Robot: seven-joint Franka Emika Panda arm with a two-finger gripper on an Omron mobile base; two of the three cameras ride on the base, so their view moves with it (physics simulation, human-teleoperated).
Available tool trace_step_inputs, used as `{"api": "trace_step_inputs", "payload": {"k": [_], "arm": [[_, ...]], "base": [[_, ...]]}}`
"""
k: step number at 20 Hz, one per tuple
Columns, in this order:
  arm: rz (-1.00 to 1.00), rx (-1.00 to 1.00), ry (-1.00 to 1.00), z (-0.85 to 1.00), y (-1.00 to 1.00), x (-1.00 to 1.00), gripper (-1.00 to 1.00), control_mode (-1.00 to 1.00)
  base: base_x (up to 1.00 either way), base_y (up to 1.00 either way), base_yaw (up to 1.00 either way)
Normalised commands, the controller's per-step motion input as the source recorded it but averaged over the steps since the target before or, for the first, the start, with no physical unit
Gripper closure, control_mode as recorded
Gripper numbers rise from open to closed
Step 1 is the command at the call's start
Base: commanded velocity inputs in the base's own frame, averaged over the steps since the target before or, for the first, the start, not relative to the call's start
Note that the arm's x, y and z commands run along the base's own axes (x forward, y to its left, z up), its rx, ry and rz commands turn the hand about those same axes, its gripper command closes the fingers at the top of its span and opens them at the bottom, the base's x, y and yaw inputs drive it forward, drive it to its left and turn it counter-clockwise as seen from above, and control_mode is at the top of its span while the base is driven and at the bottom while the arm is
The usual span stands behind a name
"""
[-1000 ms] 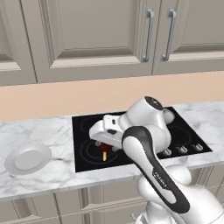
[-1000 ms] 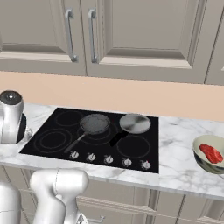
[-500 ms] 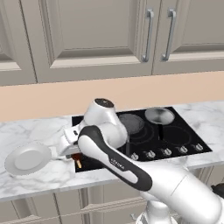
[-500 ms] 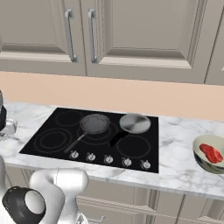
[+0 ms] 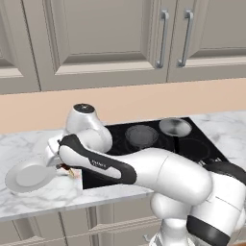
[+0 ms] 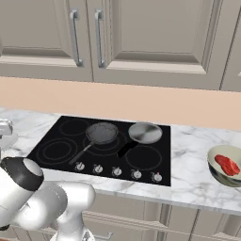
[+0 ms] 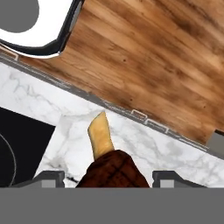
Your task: Place one of the steaks on the plate and the other in the bowl. Then place the bowl in the fridge.
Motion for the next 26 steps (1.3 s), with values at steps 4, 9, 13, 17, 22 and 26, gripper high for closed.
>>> {"api": "trace_step_inputs", "payload": {"k": [4, 9, 13, 17, 22, 26], "arm": [[0.0, -0.03, -0.4, -0.5, 0.35, 0.0, 1.0, -1.0], [0.0, 0.0, -0.16, -0.22, 0.49, 0.19, 1.0, -1.0], [0.0, 0.0, 0.0, -0.01, 0.39, 0.44, 1.0, -1.0], [0.0, 0.0, 0.0, -0.13, 0.41, 0.47, 1.0, -1.0], [0.0, 0.0, 0.04, -0.14, 0.43, 0.31, 1.0, -1.0], [0.0, 0.0, 0.02, -0.05, 0.35, 0.0, 1.0, -1.0]], "base": [[0.0, 0.0, 0.0], [0.0, 0.0, 0.0], [0.0, 0.0, 0.0], [0.0, 0.0, 0.0], [0.0, 0.0, 0.0], [0.0, 0.0, 0.0]]}}
